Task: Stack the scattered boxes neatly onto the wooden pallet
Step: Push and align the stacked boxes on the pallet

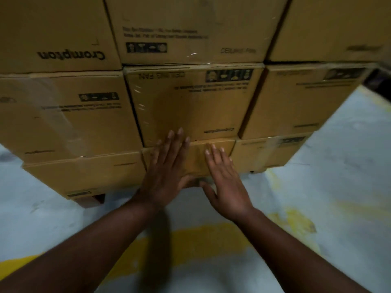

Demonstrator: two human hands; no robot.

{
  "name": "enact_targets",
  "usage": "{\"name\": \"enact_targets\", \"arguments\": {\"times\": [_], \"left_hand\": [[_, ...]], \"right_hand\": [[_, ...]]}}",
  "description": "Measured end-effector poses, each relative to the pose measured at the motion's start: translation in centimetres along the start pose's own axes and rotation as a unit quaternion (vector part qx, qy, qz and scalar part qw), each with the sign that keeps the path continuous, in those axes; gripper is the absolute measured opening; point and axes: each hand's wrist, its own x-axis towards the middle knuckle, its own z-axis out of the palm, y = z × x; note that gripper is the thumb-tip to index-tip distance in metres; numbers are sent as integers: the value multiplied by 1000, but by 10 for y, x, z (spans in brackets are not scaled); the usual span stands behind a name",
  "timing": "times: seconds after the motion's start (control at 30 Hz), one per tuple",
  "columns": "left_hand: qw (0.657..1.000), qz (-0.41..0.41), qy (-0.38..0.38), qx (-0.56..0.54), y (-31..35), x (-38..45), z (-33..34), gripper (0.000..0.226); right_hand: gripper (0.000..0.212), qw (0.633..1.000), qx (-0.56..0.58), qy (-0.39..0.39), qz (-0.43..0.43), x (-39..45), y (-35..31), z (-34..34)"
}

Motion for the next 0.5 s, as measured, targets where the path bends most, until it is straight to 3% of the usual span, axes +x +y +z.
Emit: {"name": "enact_targets", "arguments": {"times": [0.17,0.27,0.4,0.5], "left_hand": [[999,17,-10,-31,47,38,-8,115],[1000,17,-17,-8,67,58,-9,123],[999,27,-29,18,95,84,-3,125],[999,8,-20,40,100,96,8,124]], "right_hand": [[68,992,-10,111,52,-44,47,-45],[88,974,-18,158,164,-36,66,-60],[117,968,-31,67,240,-3,76,-62],[117,977,-43,21,209,15,75,-43]]}}
